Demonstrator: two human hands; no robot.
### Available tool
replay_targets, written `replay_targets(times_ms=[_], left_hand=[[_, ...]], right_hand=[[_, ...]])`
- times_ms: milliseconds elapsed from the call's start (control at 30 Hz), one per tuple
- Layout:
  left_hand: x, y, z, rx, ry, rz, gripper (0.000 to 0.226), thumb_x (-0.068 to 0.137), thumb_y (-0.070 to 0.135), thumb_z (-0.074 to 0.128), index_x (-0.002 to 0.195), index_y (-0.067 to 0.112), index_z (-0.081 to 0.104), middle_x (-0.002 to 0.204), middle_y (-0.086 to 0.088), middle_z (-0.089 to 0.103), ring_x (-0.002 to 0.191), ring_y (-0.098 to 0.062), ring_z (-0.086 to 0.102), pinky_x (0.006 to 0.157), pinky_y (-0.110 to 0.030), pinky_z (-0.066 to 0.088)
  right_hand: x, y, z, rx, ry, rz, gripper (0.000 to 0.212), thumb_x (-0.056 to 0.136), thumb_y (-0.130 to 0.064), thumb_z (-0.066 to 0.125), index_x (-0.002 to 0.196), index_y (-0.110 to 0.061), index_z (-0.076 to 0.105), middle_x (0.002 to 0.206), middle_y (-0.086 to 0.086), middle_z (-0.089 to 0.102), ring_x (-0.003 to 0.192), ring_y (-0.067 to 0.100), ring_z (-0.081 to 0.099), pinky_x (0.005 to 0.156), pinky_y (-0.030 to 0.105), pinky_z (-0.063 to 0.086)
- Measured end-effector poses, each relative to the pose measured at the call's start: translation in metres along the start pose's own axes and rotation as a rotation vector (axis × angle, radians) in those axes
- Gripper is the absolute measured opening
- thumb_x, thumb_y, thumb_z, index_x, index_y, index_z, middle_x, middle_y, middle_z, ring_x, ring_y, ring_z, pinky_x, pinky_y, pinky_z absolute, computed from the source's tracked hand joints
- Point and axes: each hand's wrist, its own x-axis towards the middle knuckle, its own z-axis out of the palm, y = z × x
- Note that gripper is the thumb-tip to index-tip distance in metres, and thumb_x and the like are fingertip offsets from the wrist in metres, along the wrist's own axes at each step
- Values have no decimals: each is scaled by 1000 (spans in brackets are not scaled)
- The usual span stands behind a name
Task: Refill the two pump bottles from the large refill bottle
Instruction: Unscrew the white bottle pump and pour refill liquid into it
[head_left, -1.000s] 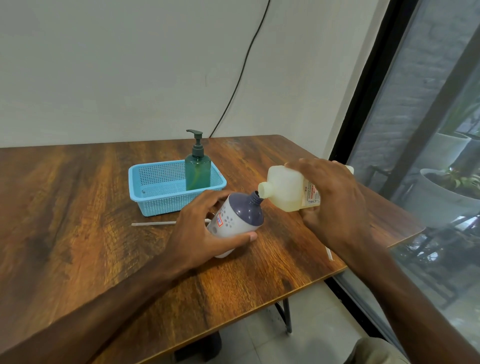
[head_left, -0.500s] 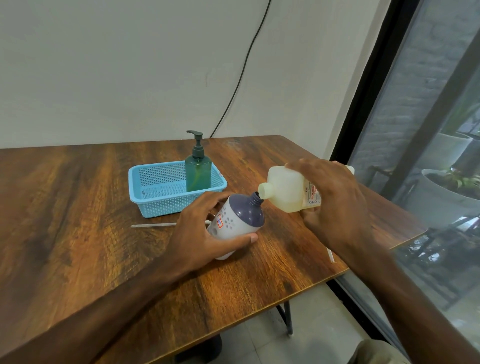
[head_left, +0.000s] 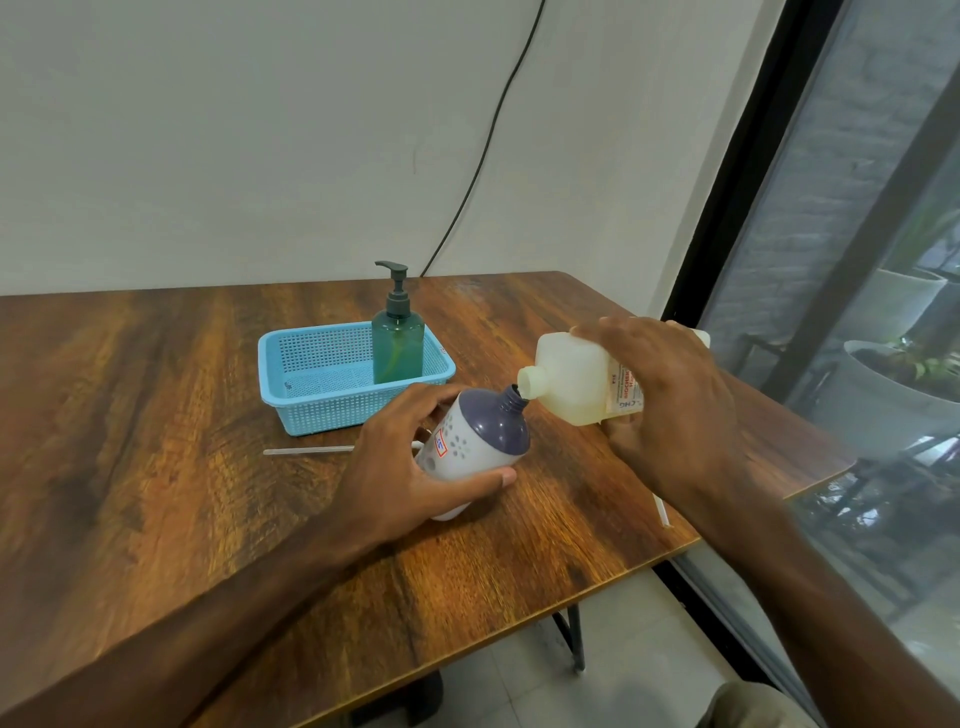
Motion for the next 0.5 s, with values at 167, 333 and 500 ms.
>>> replay_targets(times_ms=[167, 333, 500], left_hand=[[0, 0, 0, 2, -3, 1, 71, 63, 76, 83, 124, 58, 52, 122, 42, 56, 119, 9, 56, 85, -12, 53], [-1, -4, 1, 2, -12, -27, 84, 62, 80, 82, 133, 44, 56, 127, 29, 60, 120, 4, 58, 86, -24, 58], [-1, -2, 0, -2, -10, -18, 79, 62, 79, 82, 130, 51, 53, 126, 35, 58, 120, 6, 57, 85, -19, 55]], right_hand=[[1, 1, 0, -2, -4, -9, 84, 63, -15, 92, 137, -29, 55, 138, 3, 60, 131, 29, 51, 108, 54, 38], [1, 0, -1, -3, 1, 1, 87, 61, -13, 92, 138, -29, 54, 139, 4, 60, 132, 29, 51, 108, 57, 40], [1, 0, -1, -7, -8, 5, 87, 62, -14, 92, 138, -30, 53, 140, 2, 59, 133, 28, 49, 108, 54, 38]])
